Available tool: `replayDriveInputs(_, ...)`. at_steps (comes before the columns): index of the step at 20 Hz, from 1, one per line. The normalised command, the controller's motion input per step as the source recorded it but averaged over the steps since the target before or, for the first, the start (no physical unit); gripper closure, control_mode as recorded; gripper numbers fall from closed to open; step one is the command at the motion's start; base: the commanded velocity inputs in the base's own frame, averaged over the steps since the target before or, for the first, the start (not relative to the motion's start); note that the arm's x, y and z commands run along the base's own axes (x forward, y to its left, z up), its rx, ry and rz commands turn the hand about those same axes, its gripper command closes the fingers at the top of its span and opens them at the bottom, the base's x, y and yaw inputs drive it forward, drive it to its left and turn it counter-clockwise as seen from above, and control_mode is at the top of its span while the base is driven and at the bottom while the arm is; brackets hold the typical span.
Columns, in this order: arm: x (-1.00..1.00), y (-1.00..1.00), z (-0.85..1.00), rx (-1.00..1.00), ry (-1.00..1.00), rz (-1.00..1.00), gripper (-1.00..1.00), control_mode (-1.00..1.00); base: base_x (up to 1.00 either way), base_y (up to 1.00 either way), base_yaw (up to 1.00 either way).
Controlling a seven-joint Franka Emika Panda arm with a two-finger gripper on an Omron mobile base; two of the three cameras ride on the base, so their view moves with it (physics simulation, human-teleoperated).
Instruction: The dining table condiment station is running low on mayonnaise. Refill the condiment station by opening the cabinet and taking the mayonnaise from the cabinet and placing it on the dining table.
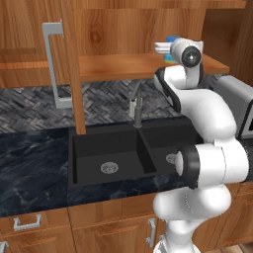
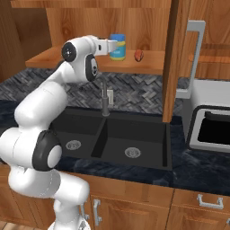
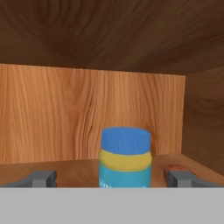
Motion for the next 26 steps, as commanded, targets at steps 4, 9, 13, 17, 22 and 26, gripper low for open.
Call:
replayDriveInputs(4, 0.53, -0.15, 0.04, 0.05, 0.11, 0.0, -1.0, -1.0, 0.0, 0.0, 0.0)
replayDriveInputs(9, 0.42, -0.2, 0.27, 0.02, 0.08, 0.0, -1.0, -1.0, 0.0, 0.0, 0.0)
replayDriveInputs(13, 0.13, -0.13, -0.03, 0.0, -0.01, 0.0, -1.0, -1.0, 0.0, 0.0, 0.0)
replayDriveInputs(17, 0.1, -0.07, -0.09, 0.0, -0.02, 0.0, -1.0, -1.0, 0.0, 0.0, 0.0)
replayDriveInputs(22, 0.24, 0.0, -0.08, 0.0, 0.0, 0.0, -1.0, -1.0, 0.0, 0.0, 0.0)
replayDriveInputs(26, 0.16, -0.05, -0.1, 0.0, 0.0, 0.0, -1.0, -1.0, 0.0, 0.0, 0.0)
